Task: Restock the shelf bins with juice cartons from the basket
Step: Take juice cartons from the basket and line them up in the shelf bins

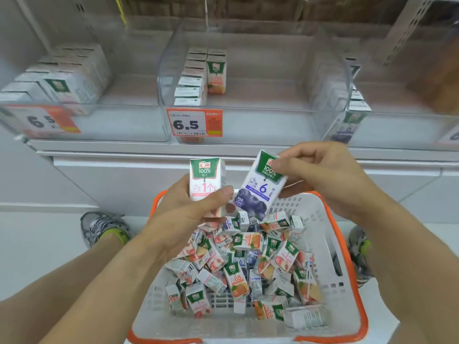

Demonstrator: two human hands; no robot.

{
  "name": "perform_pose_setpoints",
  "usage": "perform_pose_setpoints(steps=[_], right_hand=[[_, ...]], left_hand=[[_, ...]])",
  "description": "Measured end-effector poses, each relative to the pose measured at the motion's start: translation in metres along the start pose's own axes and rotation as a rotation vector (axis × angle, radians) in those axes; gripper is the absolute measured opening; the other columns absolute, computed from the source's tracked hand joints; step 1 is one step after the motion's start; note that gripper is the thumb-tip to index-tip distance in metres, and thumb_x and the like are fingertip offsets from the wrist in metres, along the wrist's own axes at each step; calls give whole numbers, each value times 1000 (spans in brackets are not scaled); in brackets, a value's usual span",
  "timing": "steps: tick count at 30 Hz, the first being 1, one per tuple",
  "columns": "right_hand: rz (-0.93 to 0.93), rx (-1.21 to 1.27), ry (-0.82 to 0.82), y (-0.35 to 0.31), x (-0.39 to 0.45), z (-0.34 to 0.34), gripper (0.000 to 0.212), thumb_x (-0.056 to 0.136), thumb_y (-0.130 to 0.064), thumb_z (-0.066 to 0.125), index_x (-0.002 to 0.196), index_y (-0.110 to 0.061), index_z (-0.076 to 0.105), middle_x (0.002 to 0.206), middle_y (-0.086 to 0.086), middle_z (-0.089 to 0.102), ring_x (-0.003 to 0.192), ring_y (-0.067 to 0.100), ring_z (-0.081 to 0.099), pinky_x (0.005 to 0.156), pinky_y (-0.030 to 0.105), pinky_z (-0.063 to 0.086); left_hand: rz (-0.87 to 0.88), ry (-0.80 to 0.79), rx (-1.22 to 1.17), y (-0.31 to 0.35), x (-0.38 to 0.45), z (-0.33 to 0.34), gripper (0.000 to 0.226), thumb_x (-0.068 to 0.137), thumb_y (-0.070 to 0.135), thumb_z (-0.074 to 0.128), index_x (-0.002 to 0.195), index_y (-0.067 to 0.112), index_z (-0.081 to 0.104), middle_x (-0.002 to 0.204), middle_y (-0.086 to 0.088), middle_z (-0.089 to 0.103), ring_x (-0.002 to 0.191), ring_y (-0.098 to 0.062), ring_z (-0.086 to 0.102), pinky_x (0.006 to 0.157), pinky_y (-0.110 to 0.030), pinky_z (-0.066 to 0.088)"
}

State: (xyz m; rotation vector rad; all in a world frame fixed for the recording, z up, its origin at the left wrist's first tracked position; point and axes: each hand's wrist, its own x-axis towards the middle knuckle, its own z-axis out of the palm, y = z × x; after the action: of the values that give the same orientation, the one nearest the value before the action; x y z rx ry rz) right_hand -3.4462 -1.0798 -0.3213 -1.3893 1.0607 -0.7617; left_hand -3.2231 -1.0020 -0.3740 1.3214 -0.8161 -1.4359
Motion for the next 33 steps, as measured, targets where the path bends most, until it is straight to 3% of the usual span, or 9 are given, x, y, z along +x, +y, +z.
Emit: perform_pose_setpoints(steps=[6, 9, 12, 16, 19, 22, 26, 29, 33], right_hand=[[27, 59, 3, -7, 3, 4, 53, 57, -33, 83, 99, -4, 69, 82, 16, 76, 64, 23, 70, 51, 26, 54], [42, 52, -43, -7, 4, -4, 47, 62, -39, 81, 96, -8, 72, 86, 15, 77, 69, 24, 72, 57, 28, 57], [7, -98, -91, -8, 1, -20, 43, 64, -39, 83, 102, -20, 75, 98, 6, 77, 88, 21, 73, 79, 33, 59], [-71, -128, -42, -13, -7, -44, 42, 66, -23, 84, 107, -22, 74, 105, 2, 74, 81, 14, 69, 74, 28, 57], [-200, -35, 129, -19, -14, -66, 45, 62, -13, 83, 106, -18, 74, 106, 10, 71, 78, 19, 70, 72, 25, 57], [-346, 139, 386, -28, -18, -98, 45, 63, -9, 81, 107, -15, 72, 108, 8, 74, 91, 23, 72, 79, 27, 58], [-478, -1, 717, -40, 5, -154, 41, 72, 0, 83, 107, -19, 69, 103, 0, 77, 93, 13, 74, 78, 21, 57], [-408, -241, 829, -39, 44, -196, 42, 72, 0, 85, 99, -26, 68, 97, -4, 76, 82, 7, 74, 69, 19, 56], [-194, -497, 797, -34, 108, -235, 43, 67, -2, 88, 95, -27, 65, 95, 1, 71, 75, 8, 68, 63, 24, 52]], left_hand=[[72, -110, 116, 14, 5, 18, 63, 60, 34, 85, 117, 17, 64, 103, -7, 76, 83, -18, 73, 64, -26, 57], [101, -79, 182, 17, 6, 27, 64, 57, 36, 87, 114, 21, 64, 101, -1, 77, 84, -18, 74, 62, -23, 56], [190, 6, 289, 22, 10, 35, 62, 54, 41, 88, 110, 29, 63, 94, 8, 77, 81, -11, 74, 60, -17, 54], [320, 15, 319, 24, 17, 55, 57, 57, 49, 82, 107, 34, 59, 88, 12, 76, 72, -7, 72, 56, -11, 50], [355, -54, 264, 27, 31, 78, 50, 70, 54, 69, 114, 34, 54, 93, 11, 76, 81, -6, 73, 67, -14, 53], [317, -140, 48, 33, 51, 97, 45, 77, 37, 69, 119, 27, 54, 102, 1, 77, 93, -18, 74, 86, -36, 56], [404, -178, 40, 30, 68, 115, 42, 81, 32, 74, 119, 35, 58, 105, -2, 76, 94, -24, 74, 84, -37, 60], [426, -186, 90, 22, 75, 125, 37, 81, 34, 77, 113, 45, 60, 108, 5, 74, 92, -22, 73, 80, -33, 60], [414, -208, 87, 21, 86, 129, 36, 80, 35, 79, 109, 48, 63, 108, 4, 74, 90, -23, 73, 76, -31, 58]])
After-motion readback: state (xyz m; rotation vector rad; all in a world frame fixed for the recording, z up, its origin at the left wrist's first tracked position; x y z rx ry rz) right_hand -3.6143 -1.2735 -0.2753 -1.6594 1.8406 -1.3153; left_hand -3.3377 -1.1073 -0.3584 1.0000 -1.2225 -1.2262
